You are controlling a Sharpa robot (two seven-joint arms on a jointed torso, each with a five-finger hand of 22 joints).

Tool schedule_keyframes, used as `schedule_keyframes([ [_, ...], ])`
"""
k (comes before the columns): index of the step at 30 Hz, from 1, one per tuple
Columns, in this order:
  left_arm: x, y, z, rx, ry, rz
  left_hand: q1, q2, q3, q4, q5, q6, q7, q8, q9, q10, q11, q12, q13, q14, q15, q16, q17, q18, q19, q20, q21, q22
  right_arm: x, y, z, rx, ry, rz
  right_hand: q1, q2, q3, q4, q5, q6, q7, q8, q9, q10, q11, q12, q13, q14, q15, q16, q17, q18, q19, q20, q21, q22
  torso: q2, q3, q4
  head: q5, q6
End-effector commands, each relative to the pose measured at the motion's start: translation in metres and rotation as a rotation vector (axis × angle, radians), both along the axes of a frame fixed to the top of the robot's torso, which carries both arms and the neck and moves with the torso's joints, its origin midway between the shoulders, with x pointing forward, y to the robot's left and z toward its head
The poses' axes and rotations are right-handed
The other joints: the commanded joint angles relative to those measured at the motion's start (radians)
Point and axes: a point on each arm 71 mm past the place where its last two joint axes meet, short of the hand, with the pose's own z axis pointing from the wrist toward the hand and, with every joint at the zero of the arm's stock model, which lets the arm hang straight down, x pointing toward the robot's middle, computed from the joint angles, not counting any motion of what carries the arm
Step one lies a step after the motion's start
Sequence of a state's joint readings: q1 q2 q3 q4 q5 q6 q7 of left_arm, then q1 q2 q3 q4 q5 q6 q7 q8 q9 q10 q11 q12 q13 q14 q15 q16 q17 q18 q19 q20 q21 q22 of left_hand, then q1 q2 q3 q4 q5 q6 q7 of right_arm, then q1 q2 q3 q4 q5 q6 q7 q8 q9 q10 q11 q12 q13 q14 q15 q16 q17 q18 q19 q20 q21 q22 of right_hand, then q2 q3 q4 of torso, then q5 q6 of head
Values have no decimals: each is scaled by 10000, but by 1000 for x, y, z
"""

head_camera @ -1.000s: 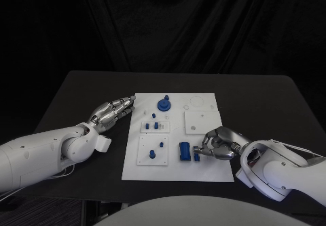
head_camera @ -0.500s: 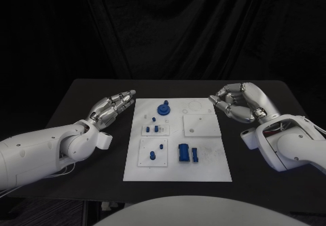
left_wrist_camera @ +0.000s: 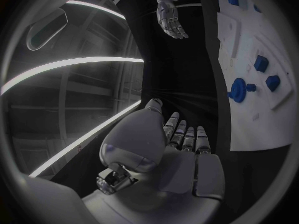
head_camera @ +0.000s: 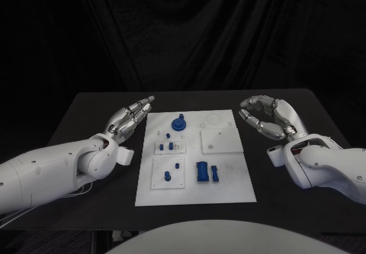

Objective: Assemble the parts on the task board

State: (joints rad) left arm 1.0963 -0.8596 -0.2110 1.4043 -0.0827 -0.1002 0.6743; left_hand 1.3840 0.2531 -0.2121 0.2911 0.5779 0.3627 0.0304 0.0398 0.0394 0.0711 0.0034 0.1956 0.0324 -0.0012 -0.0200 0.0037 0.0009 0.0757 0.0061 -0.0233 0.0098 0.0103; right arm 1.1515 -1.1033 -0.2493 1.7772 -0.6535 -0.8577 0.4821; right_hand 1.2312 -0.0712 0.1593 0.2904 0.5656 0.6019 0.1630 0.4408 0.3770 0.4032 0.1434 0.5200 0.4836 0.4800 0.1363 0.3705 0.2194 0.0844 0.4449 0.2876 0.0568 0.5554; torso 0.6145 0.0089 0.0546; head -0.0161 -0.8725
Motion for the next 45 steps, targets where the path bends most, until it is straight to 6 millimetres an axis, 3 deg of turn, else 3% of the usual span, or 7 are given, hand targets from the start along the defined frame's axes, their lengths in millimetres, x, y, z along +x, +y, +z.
schedule_keyframes([
  [1, 0, 0, 0, 0, 0, 2, -4154, -758, 636, -873, -1735, -1089, -304, -398, -394, -711, -34, -587, -324, 12, 200, -37, -9, -757, -61, 233, -98, -103, 0, 0, 0, 2, 1, -1, -3685, 712, -494, -872, -1693, -1817, -494, -1323, -1151, -1228, -430, -1556, -1474, -1457, -405, -1111, -674, -844, -1369, -859, -568, -1721, 1, 0, -2, -5, 1],
  [13, 5, -16, 12, 302, -73, 1174, -7801, -1411, 1193, -1604, -3256, -2061, -304, -398, -394, -711, -34, -1106, -324, 12, 200, -37, -9, -757, -61, 233, -98, -103, 22, 18, -1, 1443, 764, -441, -6903, 712, -1593, -1637, -3157, -3436, -917, -2477, -2174, -2332, -1434, -2903, -2786, -2730, -1363, -2089, -1278, -844, -2567, -1634, -568, -3265, -227, -29, -178, 49, 884],
  [14, 6, -19, 14, 343, -73, 1356, -8038, -1456, 1239, -1650, -3355, -2129, -304, -398, -394, -711, -34, -1152, -324, 12, 200, -37, -9, -757, -61, 233, -98, -103, 25, 21, -1, 1673, 885, -507, -7126, 712, -1593, -1702, -3261, -3542, -1630, -2556, -2239, -2406, -1434, -3000, -2872, -2808, -1363, -2165, -1316, -844, -2633, -1699, -568, -3360, -262, -33, -205, 57, 1018],
  [24, 9, -44, 37, 734, 144, 3581, -10016, -1820, 2121, -2083, -4181, -2637, -304, -398, -394, -711, -34, -1956, -324, 12, 200, -37, -9, -757, -61, 233, -98, -103, 58, 59, -5, 4578, 2435, -1244, -8893, 712, -1593, -2090, -4075, -4376, -1630, -3188, -2761, -2948, -1434, -3746, -3540, -3492, -1363, -2687, -2194, -844, -3232, -2123, -568, -4109, -620, -79, -482, 142, 2405],
  [25, 9, -46, 39, 755, 174, 3738, -10173, -2531, 2121, -2122, -4248, -2665, -304, -398, -394, -711, -34, -1956, -324, 12, 200, -37, -9, -757, -61, 233, -98, -103, 60, 62, -5, 4785, 2548, -1292, -9035, 712, -1593, -2117, -4146, -4446, -1630, -3238, -2803, -2974, -1434, -3812, -3594, -3549, -1363, -2732, -2194, -844, -3273, -2164, -568, -4169, -639, -81, -497, 146, 2479],
  [27, 9, -49, 43, 797, 244, 4071, -10481, -2531, 2121, -2208, -4382, -2752, -304, -398, -394, -711, -34, -1956, -324, 12, 200, -37, -9, -757, -61, 233, -98, -103, 64, 68, -6, 5226, 2789, -1391, -9323, 712, -1593, -2188, -4279, -4584, -1630, -3340, -2889, -3085, -1434, -3931, -3703, -3656, -1363, -2816, -2194, -844, -3392, -2876, -568, -4290, -676, -86, -526, 155, 2621],
  [45, 9, -53, 49, 856, 367, 4576, -12223, -2531, 2121, -2911, -5779, -3627, -304, -398, -394, -711, -34, -1956, -324, 12, 200, -37, -9, -757, -61, 233, -98, -103, 69, 76, -7, 5856, 3138, -1531, -10867, 712, -1593, -2904, -5656, -5300, -1630, -4408, -3770, -4032, -1434, -5200, -4836, -4800, -1363, -3705, -2194, -844, -4449, -2876, -568, -5554, -703, -89, -546, 161, 2725],
])
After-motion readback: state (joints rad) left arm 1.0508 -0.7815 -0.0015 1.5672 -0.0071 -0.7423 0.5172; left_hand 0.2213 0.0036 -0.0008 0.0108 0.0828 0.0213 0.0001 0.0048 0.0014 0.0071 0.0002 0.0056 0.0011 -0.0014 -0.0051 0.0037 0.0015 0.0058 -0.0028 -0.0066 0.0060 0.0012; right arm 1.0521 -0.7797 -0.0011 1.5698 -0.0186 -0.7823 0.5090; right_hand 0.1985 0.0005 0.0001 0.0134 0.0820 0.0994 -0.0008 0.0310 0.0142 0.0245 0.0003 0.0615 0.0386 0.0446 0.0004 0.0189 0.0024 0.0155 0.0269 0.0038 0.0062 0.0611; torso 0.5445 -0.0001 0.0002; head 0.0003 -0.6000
